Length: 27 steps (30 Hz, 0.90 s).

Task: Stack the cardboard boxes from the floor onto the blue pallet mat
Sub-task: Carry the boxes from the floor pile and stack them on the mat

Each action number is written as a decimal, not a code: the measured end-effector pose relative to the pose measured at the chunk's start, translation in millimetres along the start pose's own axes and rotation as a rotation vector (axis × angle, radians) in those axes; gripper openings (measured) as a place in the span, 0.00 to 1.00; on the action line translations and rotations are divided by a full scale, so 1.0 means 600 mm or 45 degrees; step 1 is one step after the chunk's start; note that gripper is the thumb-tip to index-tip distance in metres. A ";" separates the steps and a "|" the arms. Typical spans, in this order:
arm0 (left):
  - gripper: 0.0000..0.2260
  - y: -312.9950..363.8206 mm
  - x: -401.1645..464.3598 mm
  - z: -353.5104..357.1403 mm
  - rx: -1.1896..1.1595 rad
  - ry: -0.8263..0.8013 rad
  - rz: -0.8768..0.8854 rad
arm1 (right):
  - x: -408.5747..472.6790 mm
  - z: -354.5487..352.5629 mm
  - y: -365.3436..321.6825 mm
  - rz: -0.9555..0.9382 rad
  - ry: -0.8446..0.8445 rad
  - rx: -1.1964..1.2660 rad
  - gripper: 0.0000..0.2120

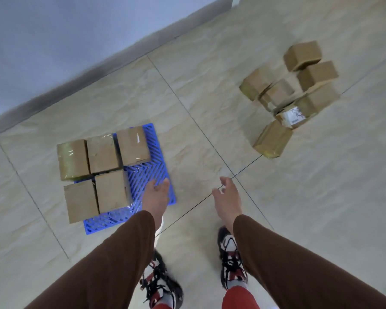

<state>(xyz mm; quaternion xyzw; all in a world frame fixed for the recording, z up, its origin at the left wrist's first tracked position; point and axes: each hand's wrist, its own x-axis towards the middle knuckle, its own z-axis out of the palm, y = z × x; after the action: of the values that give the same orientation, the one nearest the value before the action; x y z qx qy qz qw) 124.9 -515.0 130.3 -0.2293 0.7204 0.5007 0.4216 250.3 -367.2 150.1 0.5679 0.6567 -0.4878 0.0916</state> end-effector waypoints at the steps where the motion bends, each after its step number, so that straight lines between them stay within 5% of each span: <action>1: 0.27 0.010 -0.007 0.026 0.037 -0.053 0.035 | 0.007 -0.029 0.006 -0.004 0.019 0.018 0.22; 5: 0.28 0.026 -0.030 0.129 0.106 -0.185 0.054 | 0.047 -0.142 0.035 -0.024 0.063 0.053 0.21; 11: 0.21 0.028 -0.094 0.305 0.152 -0.025 -0.007 | 0.097 -0.331 0.094 -0.019 0.064 0.071 0.19; 16: 0.24 0.042 -0.134 0.445 0.203 -0.153 0.072 | 0.155 -0.462 0.103 -0.002 0.090 0.096 0.19; 27: 0.25 0.119 -0.088 0.590 0.368 -0.224 0.106 | 0.288 -0.521 0.054 0.121 -0.006 0.186 0.22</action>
<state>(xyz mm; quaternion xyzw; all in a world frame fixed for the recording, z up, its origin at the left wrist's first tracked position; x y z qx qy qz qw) 233.4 -167.9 161.2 -0.0917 0.7540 0.4271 0.4905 354.4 -25.0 174.7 0.6022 0.5916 -0.5309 0.0746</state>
